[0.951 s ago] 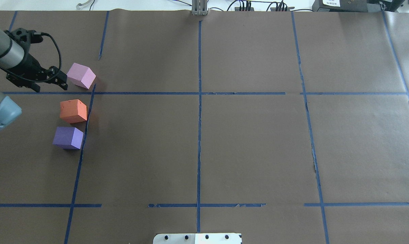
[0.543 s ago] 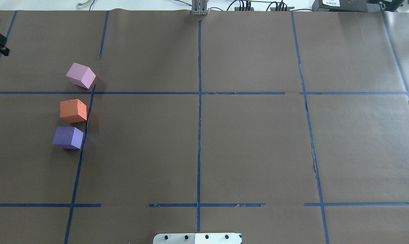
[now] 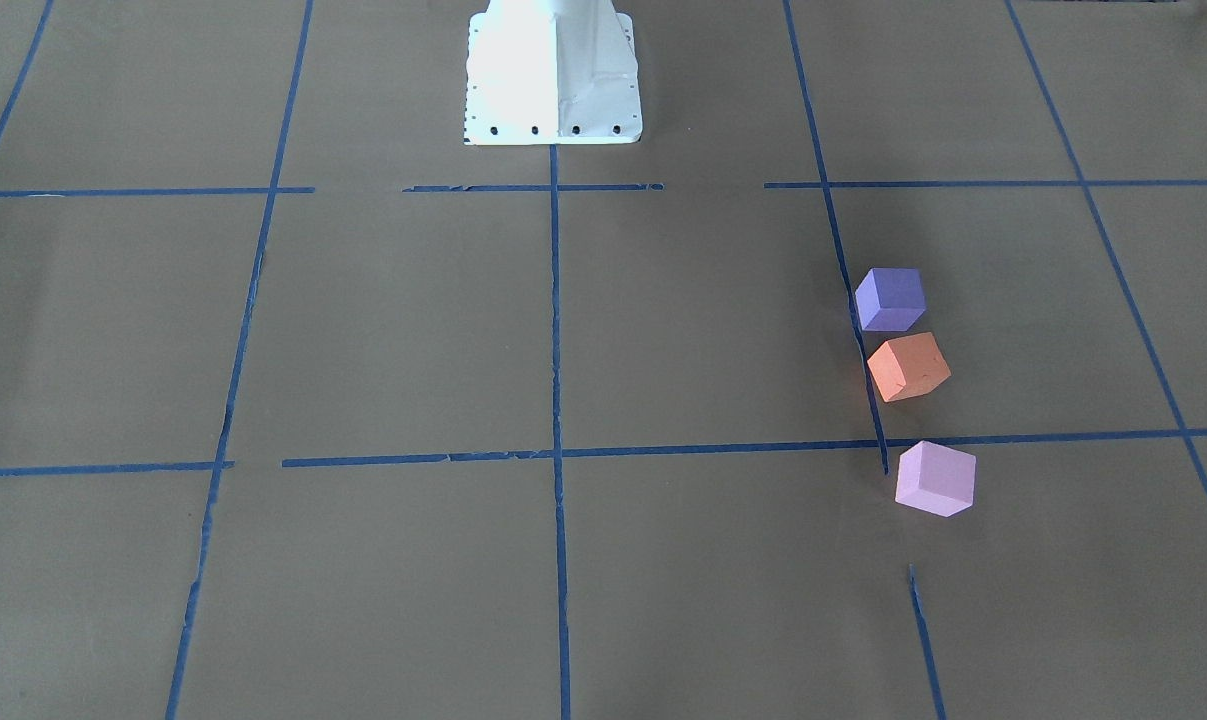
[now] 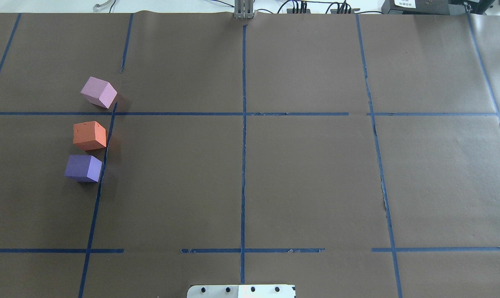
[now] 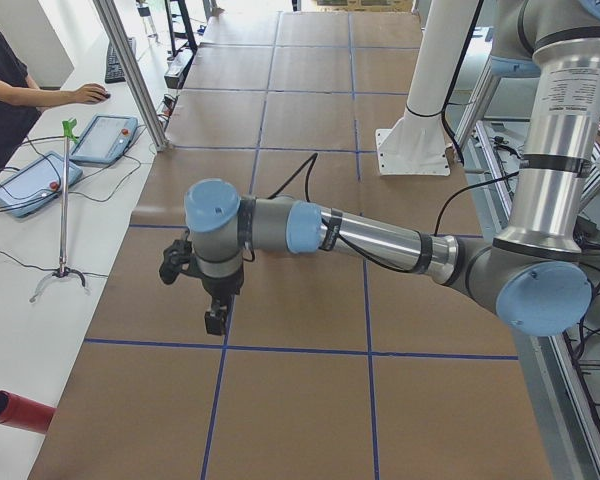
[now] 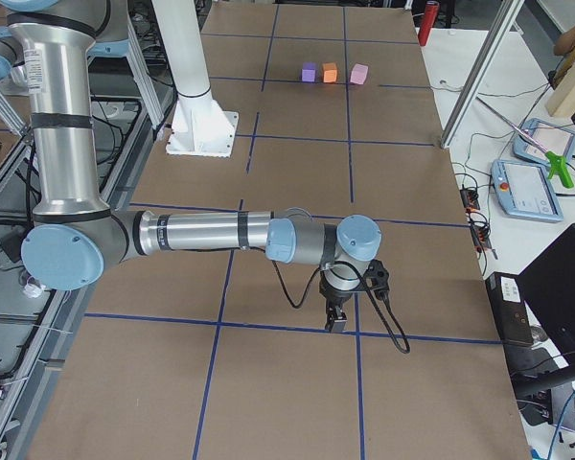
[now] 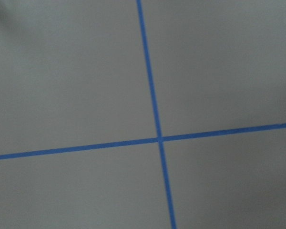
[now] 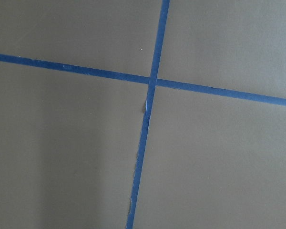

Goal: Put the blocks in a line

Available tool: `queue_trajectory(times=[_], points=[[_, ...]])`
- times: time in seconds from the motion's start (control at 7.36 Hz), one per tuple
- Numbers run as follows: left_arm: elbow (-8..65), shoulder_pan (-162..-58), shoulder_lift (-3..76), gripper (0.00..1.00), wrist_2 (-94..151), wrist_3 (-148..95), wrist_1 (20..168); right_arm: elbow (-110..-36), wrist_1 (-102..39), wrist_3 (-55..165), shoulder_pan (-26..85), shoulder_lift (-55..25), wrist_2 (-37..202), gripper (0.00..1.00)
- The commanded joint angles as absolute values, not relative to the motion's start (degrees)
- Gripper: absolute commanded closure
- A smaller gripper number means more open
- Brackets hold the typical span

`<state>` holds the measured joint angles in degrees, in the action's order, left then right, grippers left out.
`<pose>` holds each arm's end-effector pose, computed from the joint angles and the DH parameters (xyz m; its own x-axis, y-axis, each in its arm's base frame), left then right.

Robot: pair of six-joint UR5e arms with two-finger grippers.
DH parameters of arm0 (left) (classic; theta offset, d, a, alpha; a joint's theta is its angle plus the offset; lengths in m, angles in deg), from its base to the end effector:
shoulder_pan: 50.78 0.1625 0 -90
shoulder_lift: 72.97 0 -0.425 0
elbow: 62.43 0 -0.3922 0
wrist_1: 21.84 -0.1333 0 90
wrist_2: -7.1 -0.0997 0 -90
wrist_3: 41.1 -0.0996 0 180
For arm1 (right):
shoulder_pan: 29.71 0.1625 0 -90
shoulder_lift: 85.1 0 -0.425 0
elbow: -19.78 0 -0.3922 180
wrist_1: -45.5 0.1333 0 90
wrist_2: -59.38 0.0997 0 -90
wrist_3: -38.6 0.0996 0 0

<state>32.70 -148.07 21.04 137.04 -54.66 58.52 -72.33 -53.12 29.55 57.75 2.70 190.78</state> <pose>-0.1343 -0.5030 0.6014 0.7684 0.1326 -0.6261 -0.0548 0.9883 0.1420 0.0452 -0.5037 0.6397 0.7353 -0.1405 0.6631 0.1619 0.9864 0.0295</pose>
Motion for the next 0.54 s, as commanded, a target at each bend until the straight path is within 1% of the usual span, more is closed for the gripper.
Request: queue_trajectory(times=[0.0, 0.14, 0.41], points=[[26.5, -150.3, 16.2, 0.0, 137.1, -58.6, 64.3, -72.3, -53.1, 29.5, 57.7, 2.7, 190.8, 0.0], [24.0, -150.2, 16.7, 0.0, 137.0, -56.2, 66.5, -72.3, -53.1, 29.5, 57.7, 2.7, 190.8, 0.0], [24.1, -150.1, 16.7, 0.0, 137.2, -51.0, 68.1, -72.3, -53.1, 29.5, 57.7, 2.7, 190.8, 0.0]])
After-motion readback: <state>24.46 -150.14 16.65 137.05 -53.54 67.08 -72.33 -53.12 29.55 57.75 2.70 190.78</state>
